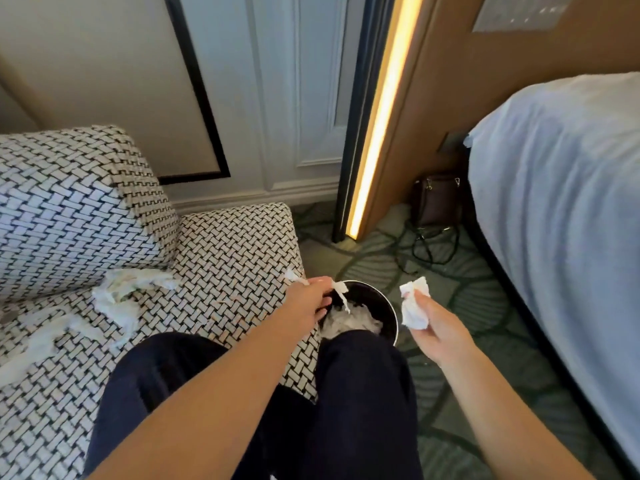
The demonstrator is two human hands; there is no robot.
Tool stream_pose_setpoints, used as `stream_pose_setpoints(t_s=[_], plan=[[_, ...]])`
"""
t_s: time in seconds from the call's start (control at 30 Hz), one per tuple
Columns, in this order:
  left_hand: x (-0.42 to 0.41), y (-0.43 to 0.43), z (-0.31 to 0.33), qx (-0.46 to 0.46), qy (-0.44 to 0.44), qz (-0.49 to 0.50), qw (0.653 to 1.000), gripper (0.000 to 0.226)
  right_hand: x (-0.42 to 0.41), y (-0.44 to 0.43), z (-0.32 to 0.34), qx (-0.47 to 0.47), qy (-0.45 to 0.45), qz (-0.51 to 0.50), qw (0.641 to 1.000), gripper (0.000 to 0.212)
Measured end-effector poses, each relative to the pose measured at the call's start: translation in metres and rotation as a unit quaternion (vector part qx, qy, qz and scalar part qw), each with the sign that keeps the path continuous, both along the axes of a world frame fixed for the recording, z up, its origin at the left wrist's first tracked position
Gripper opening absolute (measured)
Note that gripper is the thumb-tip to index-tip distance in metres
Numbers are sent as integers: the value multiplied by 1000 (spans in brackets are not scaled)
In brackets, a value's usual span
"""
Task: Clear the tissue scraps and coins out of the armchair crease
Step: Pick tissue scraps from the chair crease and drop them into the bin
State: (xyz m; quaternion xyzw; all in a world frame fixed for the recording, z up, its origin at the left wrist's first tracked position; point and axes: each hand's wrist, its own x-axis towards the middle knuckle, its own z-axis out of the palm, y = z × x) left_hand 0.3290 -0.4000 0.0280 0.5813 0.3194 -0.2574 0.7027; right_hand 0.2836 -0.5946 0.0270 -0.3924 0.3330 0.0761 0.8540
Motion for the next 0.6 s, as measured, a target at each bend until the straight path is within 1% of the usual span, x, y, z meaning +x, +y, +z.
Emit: stream_pose_setpoints(t_s=[0.07, 0.1, 0.17, 0.27, 0.33, 0.4, 0.6], plan=[[3, -10, -5, 6, 17, -20, 1000, 4, -3, -8, -2, 36, -11, -2, 999, 16], [4, -14, -6, 4, 25, -33, 999, 7, -4, -12, -3, 50, -12, -5, 999, 16], [5, -21, -9, -19, 39, -63, 997, 20, -4, -18, -8, 57, -5, -5, 998, 16], [4, -26, -10, -47, 51, -92, 993, 43, -6, -26, -19, 50, 37, -15, 998, 13], [2, -25, -13, -44, 54, -101, 992, 51, -6, -29, -26, 54, 62, -19, 996, 13], [0, -22, -15, -36, 54, -100, 993, 52, -6, -29, -31, 57, 77, -21, 995, 19], [-2, -16, -20, -7, 54, -94, 994, 43, 3, -15, -40, 38, 131, -29, 990, 34]])
